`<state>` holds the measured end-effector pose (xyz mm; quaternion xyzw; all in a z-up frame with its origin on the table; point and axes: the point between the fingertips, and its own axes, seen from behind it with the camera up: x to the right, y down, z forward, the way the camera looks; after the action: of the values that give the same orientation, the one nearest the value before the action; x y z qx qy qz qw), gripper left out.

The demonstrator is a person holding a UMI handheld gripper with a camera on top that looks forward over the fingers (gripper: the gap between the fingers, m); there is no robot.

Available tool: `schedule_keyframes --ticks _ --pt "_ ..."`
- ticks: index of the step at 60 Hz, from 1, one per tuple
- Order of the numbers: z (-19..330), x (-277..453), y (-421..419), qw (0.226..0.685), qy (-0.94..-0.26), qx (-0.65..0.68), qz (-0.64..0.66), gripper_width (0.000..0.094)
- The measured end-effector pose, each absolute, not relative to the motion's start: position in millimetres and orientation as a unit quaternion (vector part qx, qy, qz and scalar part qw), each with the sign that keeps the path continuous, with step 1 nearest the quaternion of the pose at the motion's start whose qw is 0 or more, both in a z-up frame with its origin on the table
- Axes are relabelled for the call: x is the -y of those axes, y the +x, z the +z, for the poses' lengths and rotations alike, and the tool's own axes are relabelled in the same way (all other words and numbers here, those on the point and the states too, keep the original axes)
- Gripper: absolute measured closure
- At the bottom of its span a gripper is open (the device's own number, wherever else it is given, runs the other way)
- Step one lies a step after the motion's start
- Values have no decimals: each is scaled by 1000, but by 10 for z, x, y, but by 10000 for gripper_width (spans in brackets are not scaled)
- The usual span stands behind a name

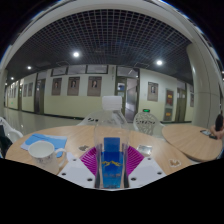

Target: Pour water

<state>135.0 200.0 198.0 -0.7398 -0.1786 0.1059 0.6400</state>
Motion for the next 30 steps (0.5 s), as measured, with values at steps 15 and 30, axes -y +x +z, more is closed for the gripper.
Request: schedule_keyframes --ticks 15,30 --pt "2012 -2013 1393 636 -739 152 164 588" --pt "1747 -2089 1308 616 -752 201 123 83"
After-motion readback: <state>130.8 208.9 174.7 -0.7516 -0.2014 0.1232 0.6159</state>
